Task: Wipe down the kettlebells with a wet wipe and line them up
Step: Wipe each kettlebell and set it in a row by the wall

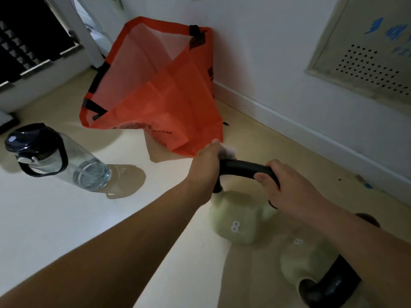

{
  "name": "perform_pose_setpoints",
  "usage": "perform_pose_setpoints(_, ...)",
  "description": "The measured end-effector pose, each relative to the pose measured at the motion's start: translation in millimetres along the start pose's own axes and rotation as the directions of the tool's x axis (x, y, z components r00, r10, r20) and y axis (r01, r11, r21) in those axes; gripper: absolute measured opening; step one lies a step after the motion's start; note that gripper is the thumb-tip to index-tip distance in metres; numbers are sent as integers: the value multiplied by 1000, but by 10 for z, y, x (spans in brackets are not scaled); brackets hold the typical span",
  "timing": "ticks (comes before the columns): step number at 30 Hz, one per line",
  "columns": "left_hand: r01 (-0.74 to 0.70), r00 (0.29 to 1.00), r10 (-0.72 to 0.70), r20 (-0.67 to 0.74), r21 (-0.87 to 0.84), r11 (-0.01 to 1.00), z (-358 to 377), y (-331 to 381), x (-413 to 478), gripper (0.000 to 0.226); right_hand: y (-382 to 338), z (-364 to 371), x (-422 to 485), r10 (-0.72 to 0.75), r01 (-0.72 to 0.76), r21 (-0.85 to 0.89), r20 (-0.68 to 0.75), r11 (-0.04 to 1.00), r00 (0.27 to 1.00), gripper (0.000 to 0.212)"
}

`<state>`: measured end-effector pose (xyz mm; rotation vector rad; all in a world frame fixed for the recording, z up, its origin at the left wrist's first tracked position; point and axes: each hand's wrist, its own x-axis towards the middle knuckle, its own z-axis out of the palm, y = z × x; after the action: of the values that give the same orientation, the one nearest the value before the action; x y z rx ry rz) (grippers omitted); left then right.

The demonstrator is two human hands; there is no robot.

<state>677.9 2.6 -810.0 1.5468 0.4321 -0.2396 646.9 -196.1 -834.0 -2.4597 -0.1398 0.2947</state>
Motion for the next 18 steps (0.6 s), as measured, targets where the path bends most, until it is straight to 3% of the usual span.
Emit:
perform_pose_setpoints(2, -45, 999, 45, -6, 72, 996, 20, -49, 34, 45, 2, -6, 2, 19, -19, 1, 1, 1000, 1000, 35)
perform_pose_setpoints(6, 219, 968, -228, -105, -87, 972, -128, -437, -158, 57, -48, 14, 48, 34, -35, -18, -20, 999, 999, 35)
perform_pose_setpoints(8, 275, 949, -285, -137, -89, 957, -76, -325, -165, 54, -61, 16, 44, 19, -20, -36, -29, 999, 999, 34)
perform_pose_setpoints(9, 213, 960, -223, -169, -76, 974, -25, -222, -131, 51, -68, 17, 40, 16, -18, -38, -30, 999, 999, 34)
perform_pose_setpoints(11, -78, 990, 88, -114, 84, 993, 102, -50, -99, 48, -58, 27, 51, 34, -35, -32, -27, 999, 999, 36)
perform_pose_setpoints(13, -321, 941, 339, 4, 339, 884, 218, -113, -119, 50, -32, 25, 66, 74, -75, -17, -27, 997, 997, 36)
perform_pose_setpoints(15, -335, 918, 395, -36, 461, 822, 218, -388, -136, 50, -40, 36, 68, 93, -93, -10, -37, 996, 995, 37)
perform_pose_setpoints(18, -97, 965, 170, -198, 332, 938, 157, -658, -204, 59, -31, 42, 58, 123, -124, -17, -62, 992, 990, 37)
